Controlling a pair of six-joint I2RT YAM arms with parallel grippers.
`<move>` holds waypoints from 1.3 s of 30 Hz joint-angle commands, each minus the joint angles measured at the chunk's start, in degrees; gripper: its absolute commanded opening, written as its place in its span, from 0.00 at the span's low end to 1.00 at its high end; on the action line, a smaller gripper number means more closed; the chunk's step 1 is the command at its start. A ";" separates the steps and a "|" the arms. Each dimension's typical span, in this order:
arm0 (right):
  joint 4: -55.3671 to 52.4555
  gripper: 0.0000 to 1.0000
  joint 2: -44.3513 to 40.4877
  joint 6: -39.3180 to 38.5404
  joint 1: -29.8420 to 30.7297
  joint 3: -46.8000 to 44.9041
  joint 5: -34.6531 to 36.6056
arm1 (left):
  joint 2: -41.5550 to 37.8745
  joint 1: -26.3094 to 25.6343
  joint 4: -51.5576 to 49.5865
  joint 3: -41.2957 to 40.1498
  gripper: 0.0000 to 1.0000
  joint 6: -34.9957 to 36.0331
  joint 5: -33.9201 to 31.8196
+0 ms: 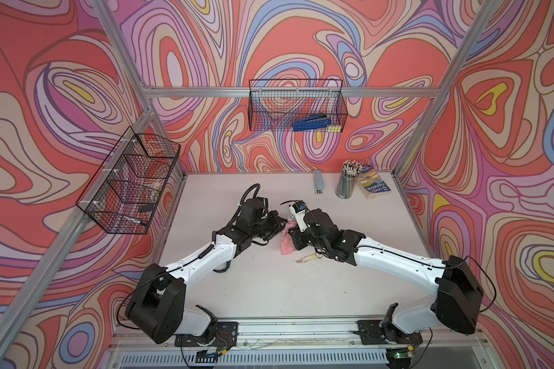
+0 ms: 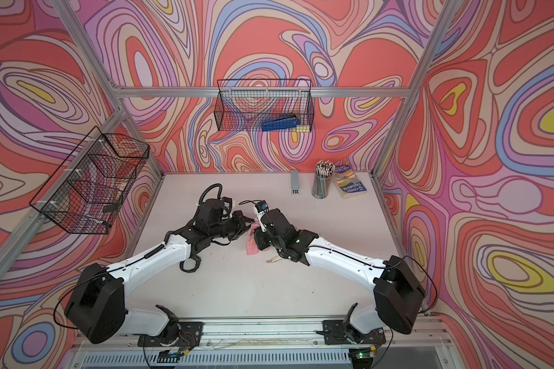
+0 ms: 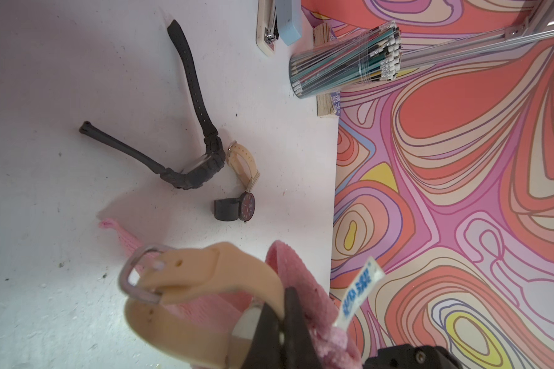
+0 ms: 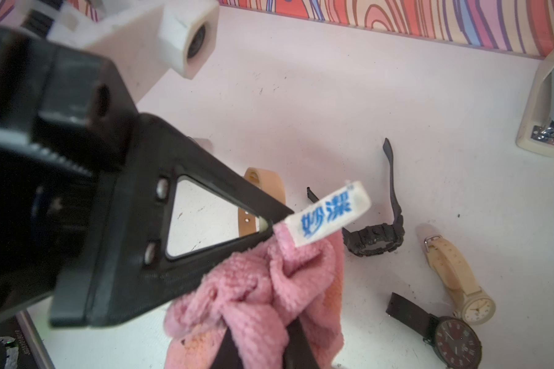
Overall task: Wipe the watch dial
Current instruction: Wipe the dirt from the watch dial.
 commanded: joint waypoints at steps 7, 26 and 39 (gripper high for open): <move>2.27 0.00 1.35 1.69 -0.24 -0.11 4.03 | 1.03 -0.24 9.73 -0.05 0.00 -7.19 6.00; 8.69 0.00 1.48 4.49 -3.85 -3.08 -2.91 | 0.94 1.38 12.80 -0.09 0.00 -10.89 8.29; 6.49 0.00 4.91 5.30 -5.12 -0.18 -4.75 | 1.65 2.35 10.75 2.43 0.00 -9.56 9.72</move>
